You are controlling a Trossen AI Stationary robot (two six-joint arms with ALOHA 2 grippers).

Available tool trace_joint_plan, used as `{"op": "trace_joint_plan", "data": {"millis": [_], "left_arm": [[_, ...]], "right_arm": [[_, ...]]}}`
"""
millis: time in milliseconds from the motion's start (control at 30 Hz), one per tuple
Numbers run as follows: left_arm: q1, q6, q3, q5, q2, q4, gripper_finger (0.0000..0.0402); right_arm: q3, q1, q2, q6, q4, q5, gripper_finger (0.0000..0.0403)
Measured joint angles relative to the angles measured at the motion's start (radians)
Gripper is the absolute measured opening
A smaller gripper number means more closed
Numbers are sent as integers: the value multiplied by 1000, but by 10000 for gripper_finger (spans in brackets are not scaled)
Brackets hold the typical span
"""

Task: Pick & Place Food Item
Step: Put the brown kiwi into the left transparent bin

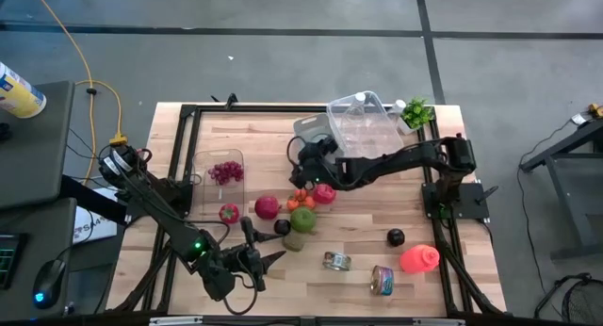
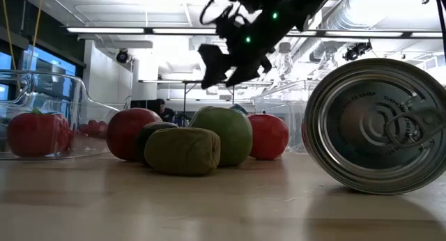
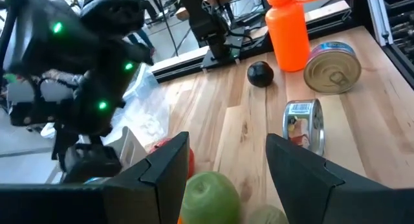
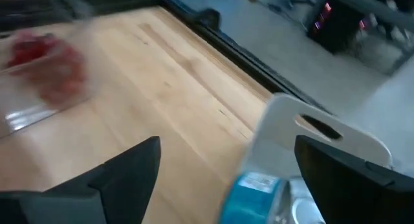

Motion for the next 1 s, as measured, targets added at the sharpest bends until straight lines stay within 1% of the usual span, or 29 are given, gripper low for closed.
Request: {"op": "trace_joint_plan", "data": {"millis": [167, 267, 333, 533, 633, 700, 833, 1000], "left_arm": [[0, -40, 0, 0, 0, -21, 195], [0, -62, 0, 2, 0, -50, 195], [0, -70, -1, 21, 0, -69, 195], [0, -71, -1, 163, 0, -95, 195], [0, -71, -1, 189, 0, -124, 195], [0, -71, -1, 202, 0, -148, 195], [0, -92, -1, 280, 0, -208, 195], [-7, -135, -1, 379, 0, -267, 195]], "right_arm": [[1, 88, -20, -82, 1, 0, 335], [1, 152, -43, -98, -25, -8, 330], [2, 203, -52, -102, -36, -6, 328], [0, 368, -57, -102, -35, 4, 325], [0, 436, -57, -101, -36, 2, 325], [0, 472, -57, -70, -36, 1, 325], [0, 525, -57, -56, -37, -20, 325], [0, 550, -57, -149, -29, -23, 325]]}}
